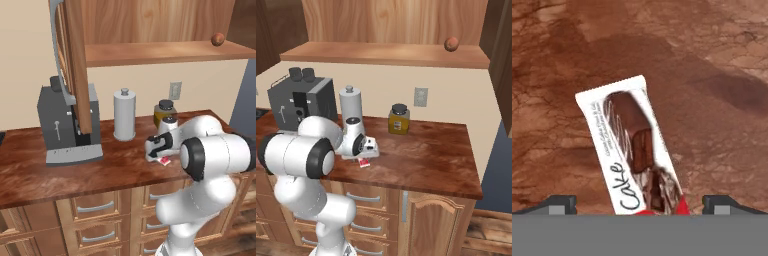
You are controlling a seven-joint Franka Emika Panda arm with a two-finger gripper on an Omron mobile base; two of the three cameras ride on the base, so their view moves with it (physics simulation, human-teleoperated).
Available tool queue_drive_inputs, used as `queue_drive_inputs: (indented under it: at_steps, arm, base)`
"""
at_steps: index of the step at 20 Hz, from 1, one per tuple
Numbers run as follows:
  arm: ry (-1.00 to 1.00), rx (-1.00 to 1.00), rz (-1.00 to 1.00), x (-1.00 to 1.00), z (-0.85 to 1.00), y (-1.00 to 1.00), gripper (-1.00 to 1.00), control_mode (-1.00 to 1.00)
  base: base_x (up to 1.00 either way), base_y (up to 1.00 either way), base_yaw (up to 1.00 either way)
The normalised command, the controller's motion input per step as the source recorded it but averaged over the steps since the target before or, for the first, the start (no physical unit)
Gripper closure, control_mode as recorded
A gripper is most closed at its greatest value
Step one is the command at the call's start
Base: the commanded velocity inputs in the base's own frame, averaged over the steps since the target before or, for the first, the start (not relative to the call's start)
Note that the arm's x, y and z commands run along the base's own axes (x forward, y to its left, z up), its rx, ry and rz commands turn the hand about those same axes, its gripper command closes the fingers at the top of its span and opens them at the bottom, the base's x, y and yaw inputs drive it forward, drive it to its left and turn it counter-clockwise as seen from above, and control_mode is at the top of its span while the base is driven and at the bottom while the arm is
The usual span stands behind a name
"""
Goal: Pick the jam and bar from the counter and place them in the cabinets closest to them.
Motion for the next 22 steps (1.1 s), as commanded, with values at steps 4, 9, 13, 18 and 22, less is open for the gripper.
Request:
queue_drive_inputs:
  at_steps: [4,9,13,18,22]
  arm:
    - [0.01,0.00,0.05,0.43,-0.63,-0.12,-1.00,-1.00]
    - [0.05,0.00,0.09,0.33,-0.76,-0.24,1.00,-1.00]
    - [0.02,0.00,0.01,0.10,-0.18,0.00,1.00,-1.00]
    - [0.00,0.00,0.00,-0.04,0.05,0.00,1.00,-1.00]
    - [0.00,0.00,0.00,-0.18,0.60,-0.03,1.00,-1.00]
  base:
    - [0.00,0.00,0.00]
    - [0.00,0.00,0.00]
    - [0.00,0.00,0.00]
    - [0.00,0.00,0.00]
    - [0.00,0.00,0.00]
